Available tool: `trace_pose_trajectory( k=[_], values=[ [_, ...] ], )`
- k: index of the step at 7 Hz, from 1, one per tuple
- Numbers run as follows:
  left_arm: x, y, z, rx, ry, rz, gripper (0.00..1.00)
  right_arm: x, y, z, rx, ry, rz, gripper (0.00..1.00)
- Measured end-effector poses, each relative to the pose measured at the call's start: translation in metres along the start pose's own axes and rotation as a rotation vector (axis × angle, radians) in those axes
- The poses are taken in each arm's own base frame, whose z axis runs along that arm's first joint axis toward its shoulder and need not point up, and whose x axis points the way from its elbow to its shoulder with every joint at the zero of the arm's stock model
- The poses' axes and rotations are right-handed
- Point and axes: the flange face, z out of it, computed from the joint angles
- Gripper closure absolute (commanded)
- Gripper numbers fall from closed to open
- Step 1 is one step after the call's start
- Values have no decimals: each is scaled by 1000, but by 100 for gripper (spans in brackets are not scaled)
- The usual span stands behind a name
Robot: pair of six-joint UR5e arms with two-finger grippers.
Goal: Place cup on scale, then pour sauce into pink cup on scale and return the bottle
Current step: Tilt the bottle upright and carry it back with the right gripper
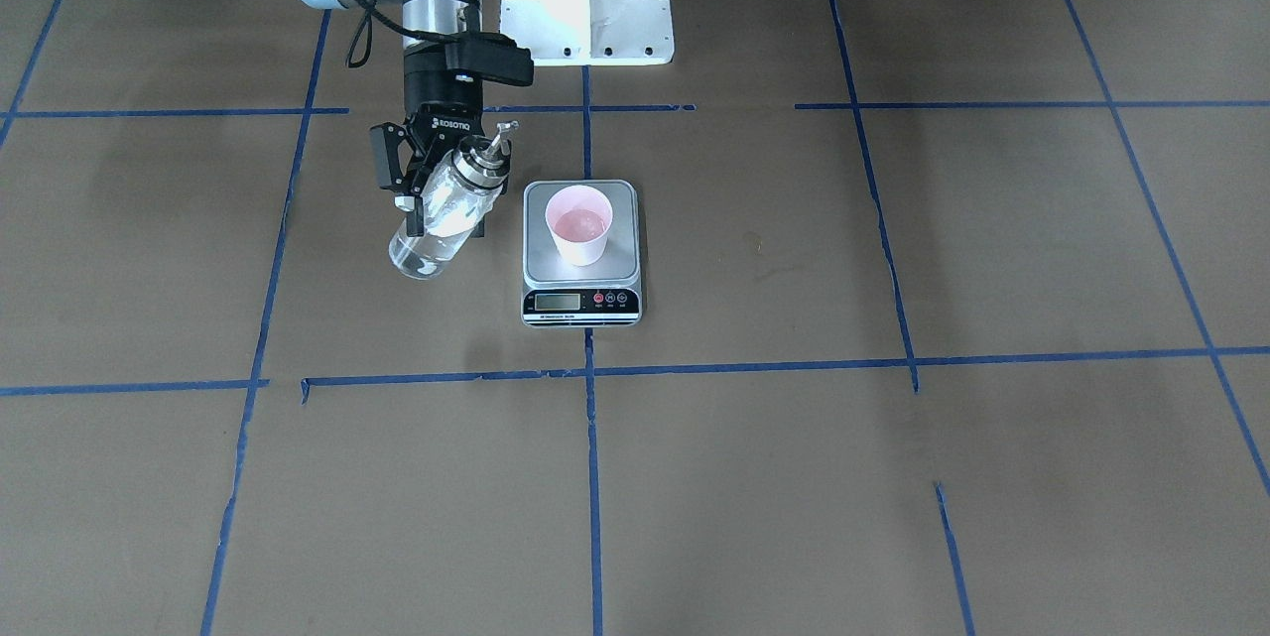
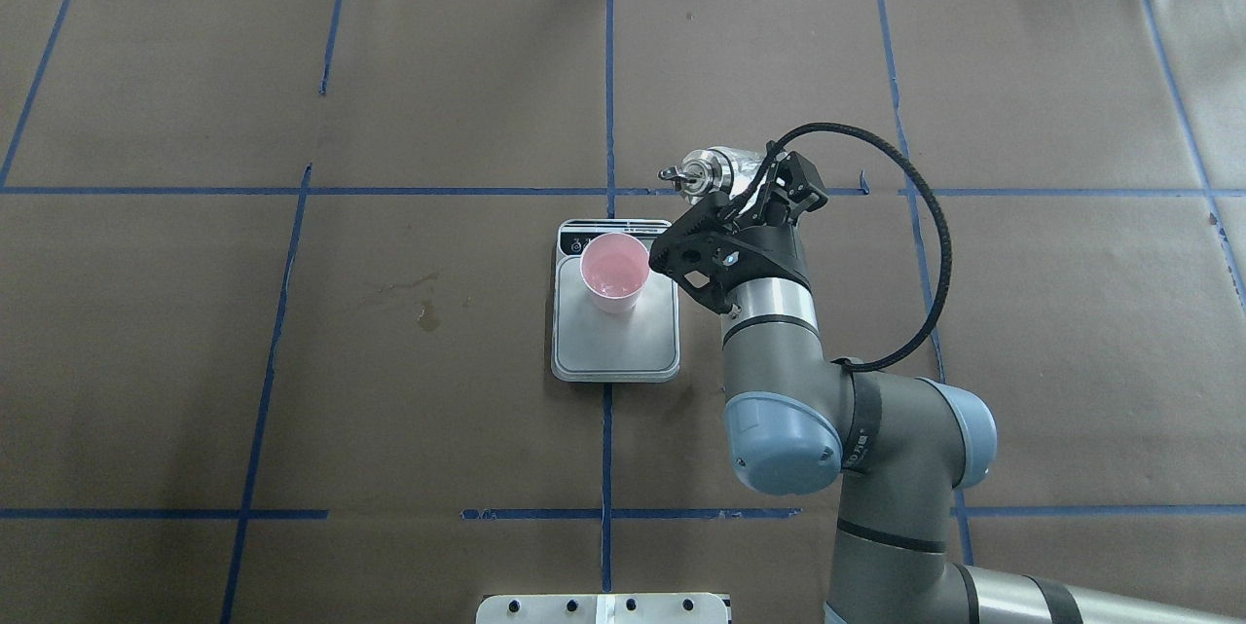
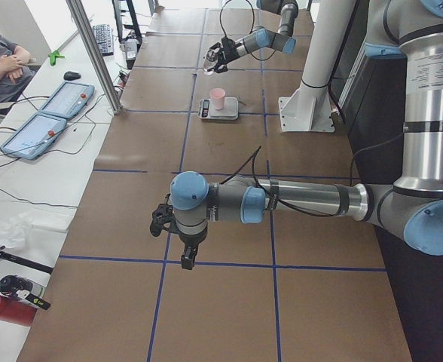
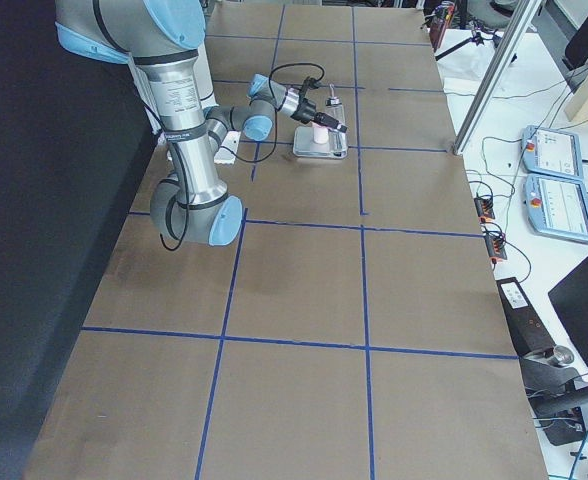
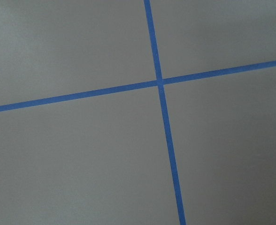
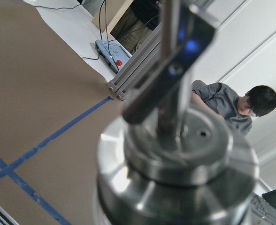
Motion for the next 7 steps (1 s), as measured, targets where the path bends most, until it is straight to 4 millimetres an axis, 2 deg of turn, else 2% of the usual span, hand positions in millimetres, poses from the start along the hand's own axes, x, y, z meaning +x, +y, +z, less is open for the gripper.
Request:
trace_pose_trajectory(
  k=[1,2,5,7],
  values=[
    [0,-1,-1,1,0,1,0,8,1,0,-37,-63,187,100],
    [1,-1,-1,2,0,2,0,21,16,3,-66,-119,345,100],
    [2,-2,-2,5,-1,4,0,92,103,13,-75,-147,500,100],
    [3,-2,-4,7,-1,7,0,120,144,17,-101,-111,534,100]
  ],
)
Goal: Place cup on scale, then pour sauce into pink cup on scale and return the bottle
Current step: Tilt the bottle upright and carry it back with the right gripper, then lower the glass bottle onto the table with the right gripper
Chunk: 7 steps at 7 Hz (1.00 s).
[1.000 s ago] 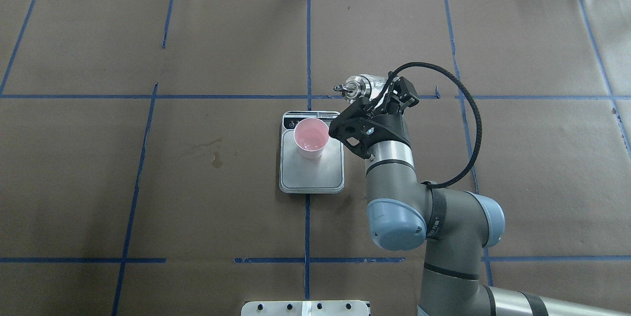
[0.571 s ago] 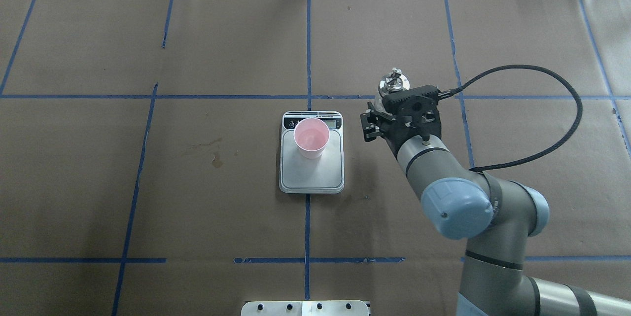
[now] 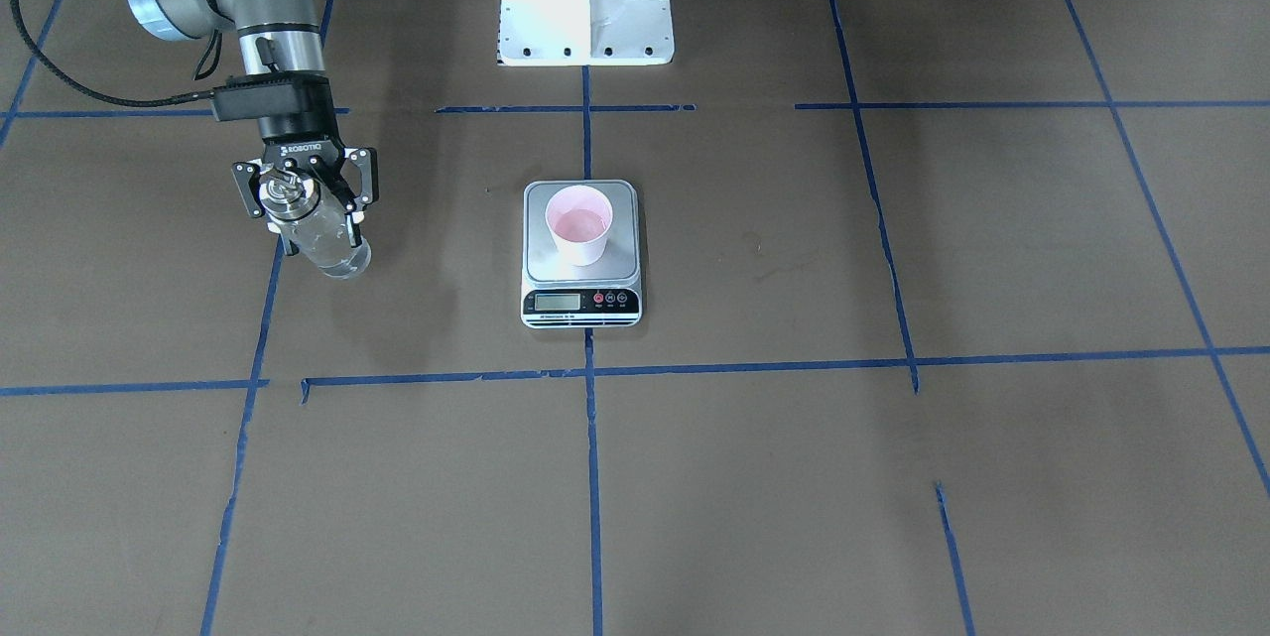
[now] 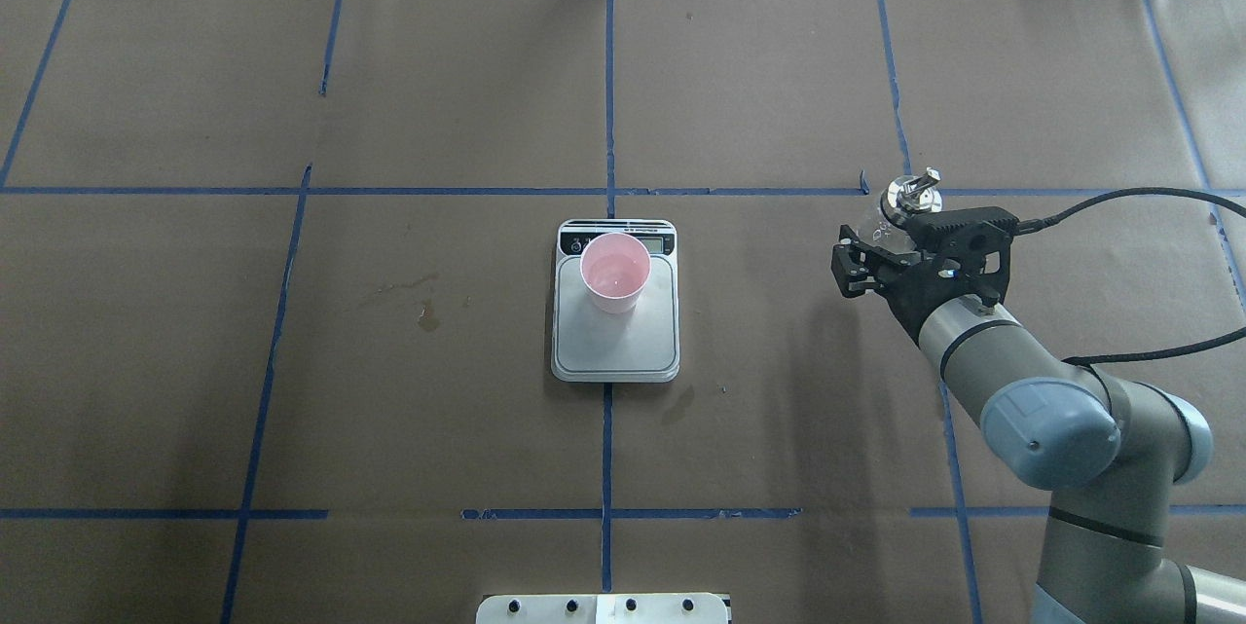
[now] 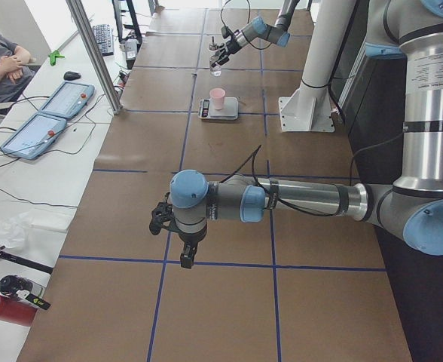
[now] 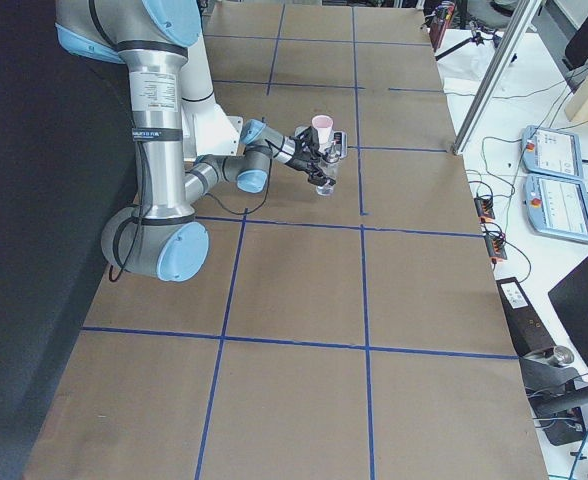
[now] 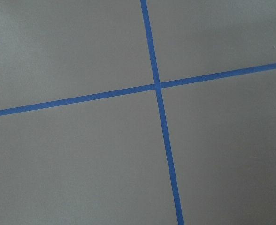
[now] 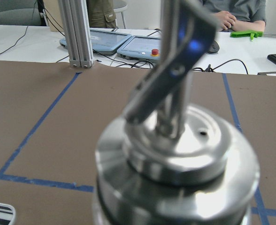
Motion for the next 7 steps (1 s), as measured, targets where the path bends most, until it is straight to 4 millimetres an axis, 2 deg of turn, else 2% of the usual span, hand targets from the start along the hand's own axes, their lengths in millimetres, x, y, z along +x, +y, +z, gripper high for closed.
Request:
trace_pose_trajectory(
  k=[2,3,5,7],
  values=[
    [1,-1,-1,2,0,3,0,48,20,1,21,-3,23,96],
    [1,-1,-1,3,0,3,0,65,28,3,36,8,21,93],
    [1,-1,-1,3,0,4,0,78,40,12,53,38,3,89],
    [0,-1,-1,2,0,4,0,77,46,15,55,45,-5,86]
  ],
)
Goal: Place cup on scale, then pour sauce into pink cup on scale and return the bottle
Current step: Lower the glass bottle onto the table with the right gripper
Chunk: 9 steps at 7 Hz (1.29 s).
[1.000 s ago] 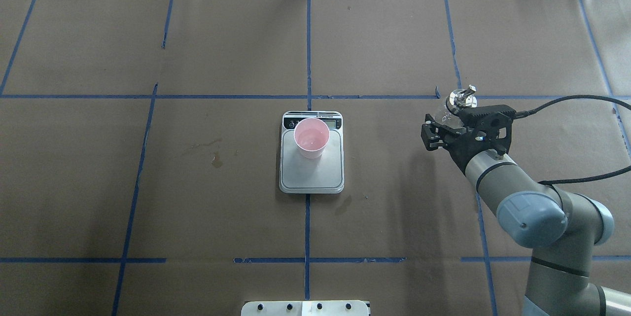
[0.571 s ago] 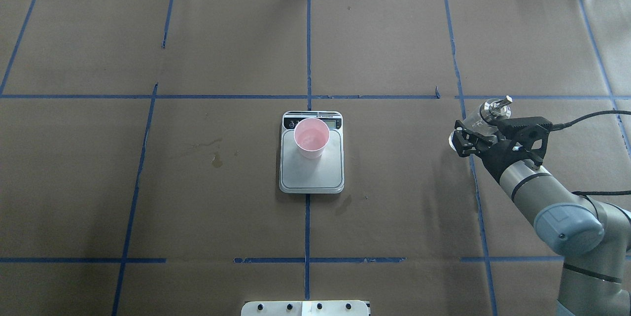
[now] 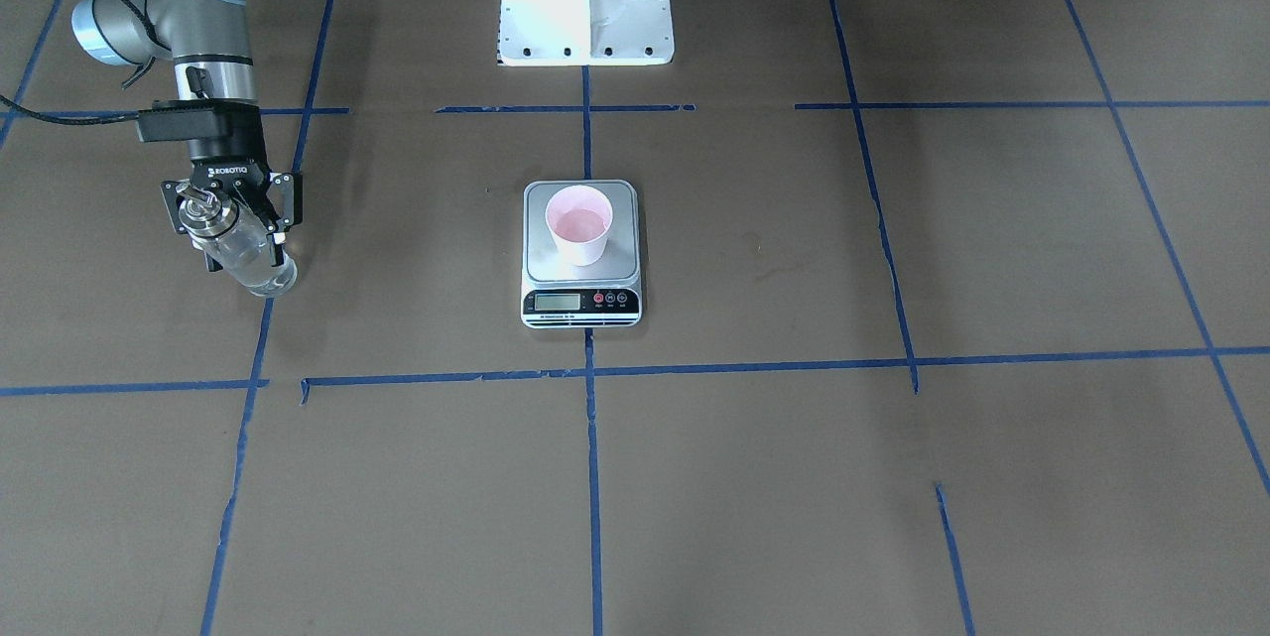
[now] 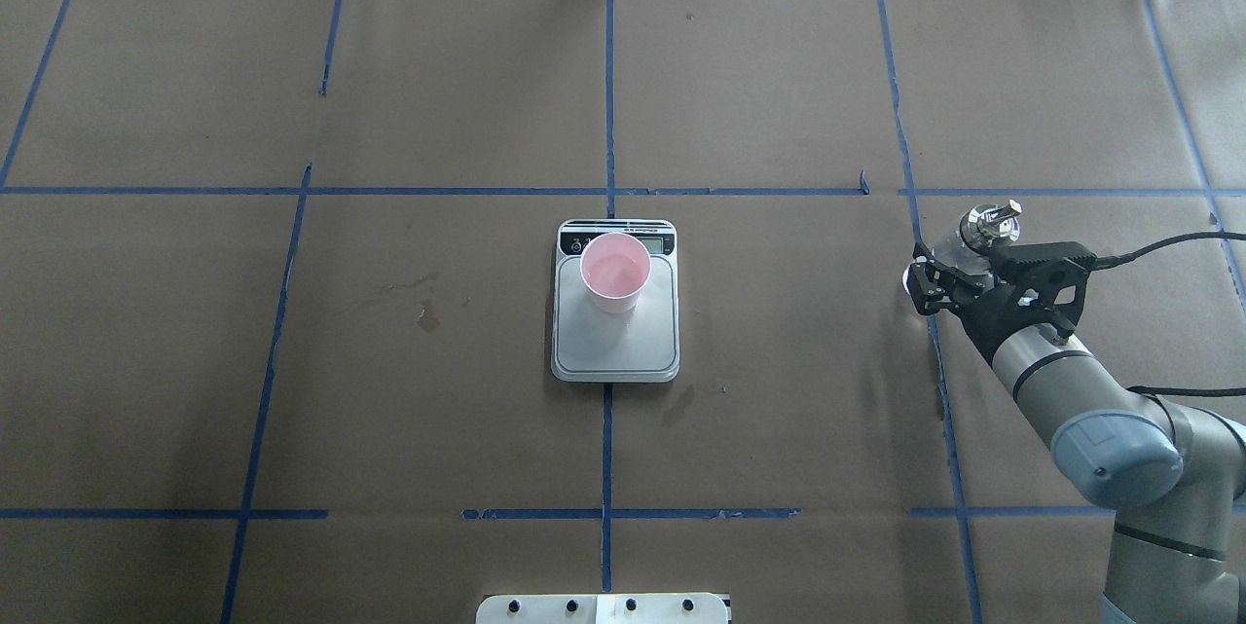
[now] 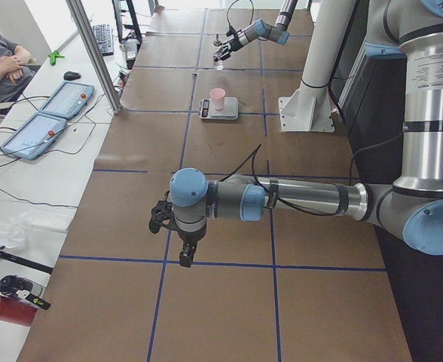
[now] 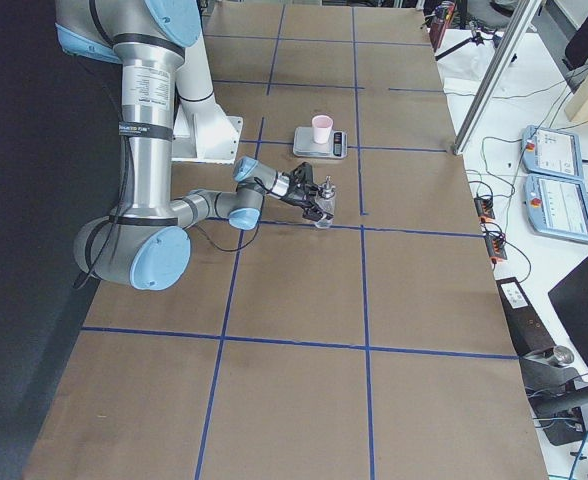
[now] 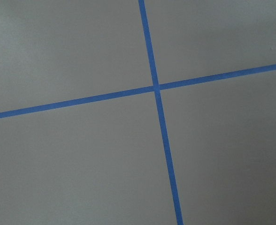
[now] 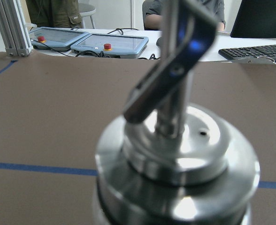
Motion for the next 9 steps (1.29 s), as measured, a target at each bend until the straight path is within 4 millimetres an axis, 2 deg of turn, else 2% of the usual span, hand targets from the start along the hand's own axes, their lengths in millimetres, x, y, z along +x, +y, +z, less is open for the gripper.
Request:
trace_pose_trajectory(
  k=[3,7,8,9],
  values=[
    [-1,0,1,-1,0,-1,0,-13,2,-2,1,-14,1,86],
    [-1,0,1,-3,0,-2,0,-18,9,-3,0,-9,-13,63],
    [-1,0,1,-3,0,-2,0,-19,10,-4,-3,-9,-15,61],
    [-1,0,1,-3,0,-2,0,-20,12,-4,-6,-11,-18,54]
  ],
)
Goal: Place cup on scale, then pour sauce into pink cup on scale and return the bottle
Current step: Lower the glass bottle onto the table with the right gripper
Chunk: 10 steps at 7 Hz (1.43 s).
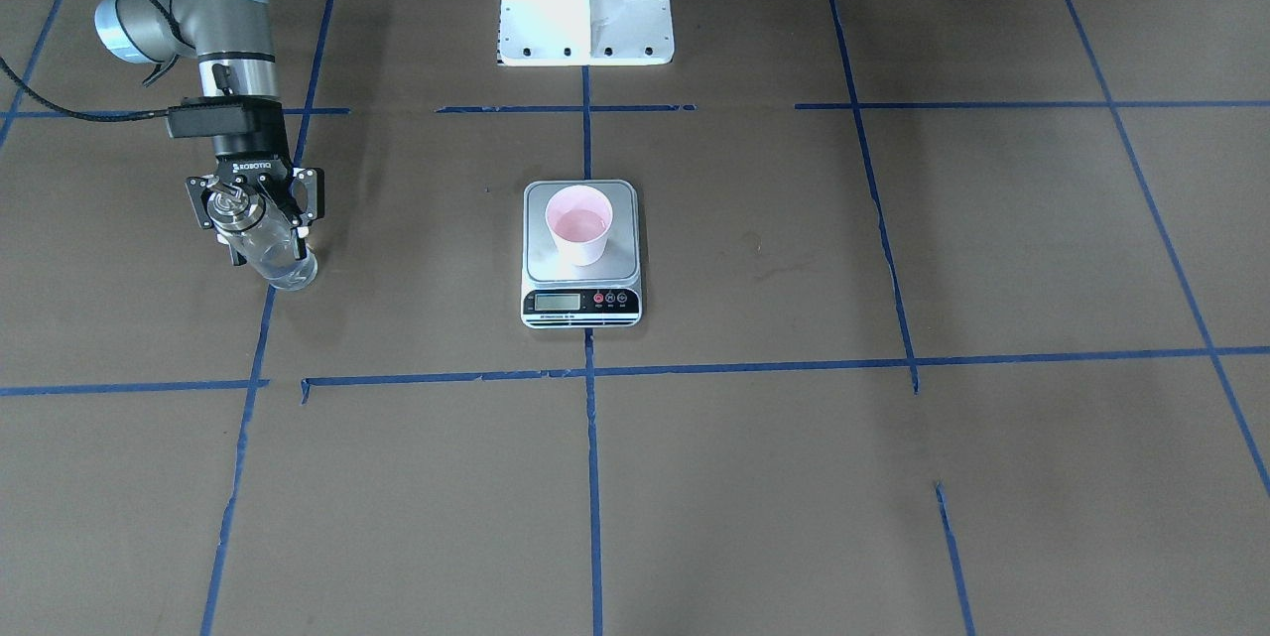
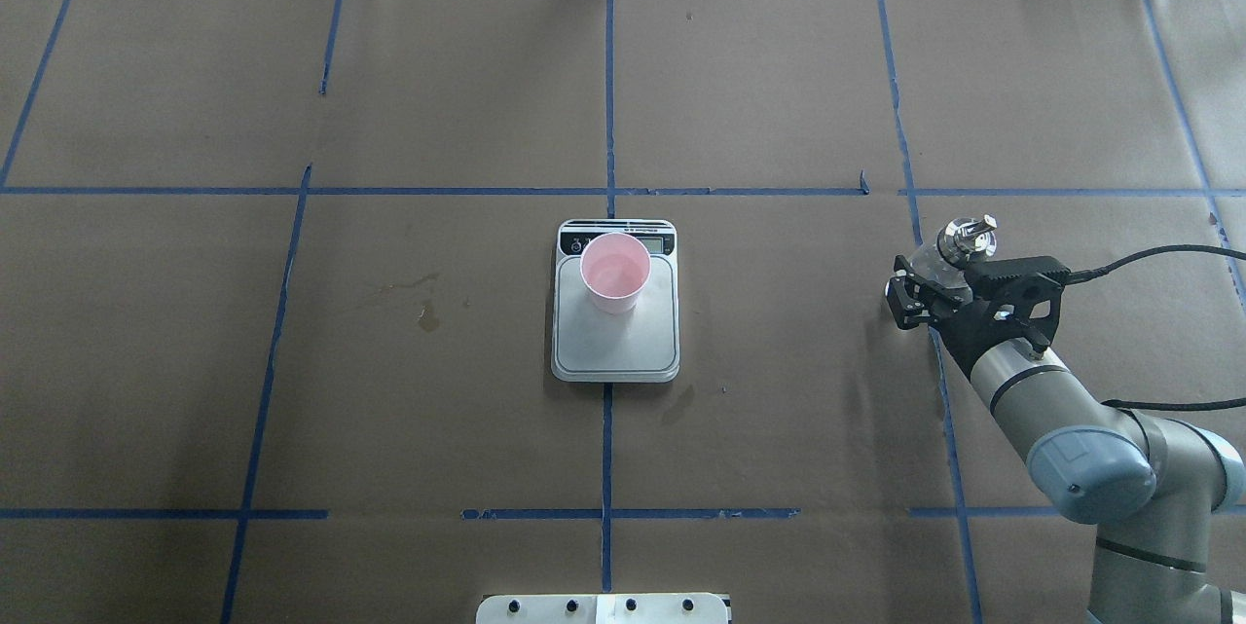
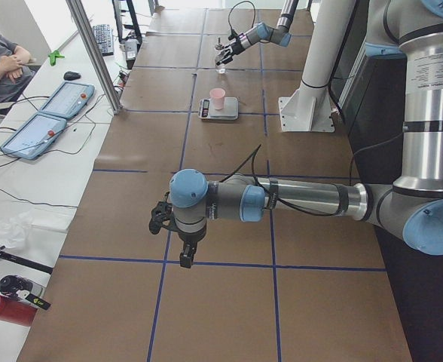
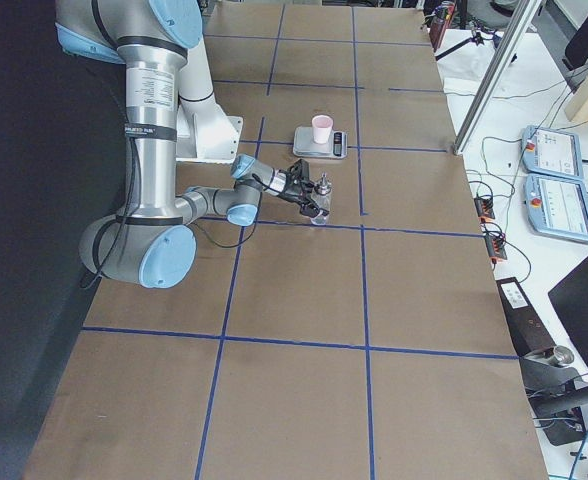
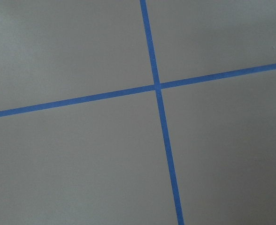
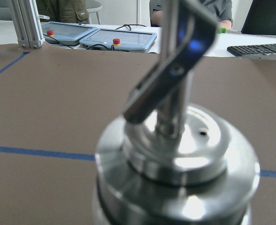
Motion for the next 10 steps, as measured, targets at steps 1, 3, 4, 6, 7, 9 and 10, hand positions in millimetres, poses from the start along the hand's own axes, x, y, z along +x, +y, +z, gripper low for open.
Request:
trace_pose_trajectory(
  k=[1,3,4,6,7,9,10],
  values=[
    [0,0,0,0,0,0,0,-1,2,-1,-4,-2,-3,48],
    [0,0,0,0,0,0,0,-2,4,-1,-7,-3,-6,30],
    [0,0,0,-1,0,-1,0,-2,5,-1,-8,-3,-8,29],
    [0,0,0,0,0,0,0,-1,6,-1,-8,-2,-9,0],
    [0,0,0,0,0,0,0,-1,6,-1,-7,-3,-8,0],
    [1,0,-1,2,0,2,0,-1,6,-1,-6,-4,-7,0],
    [1,0,-1,2,0,2,0,-1,6,-1,-6,-4,-7,0]
  ],
)
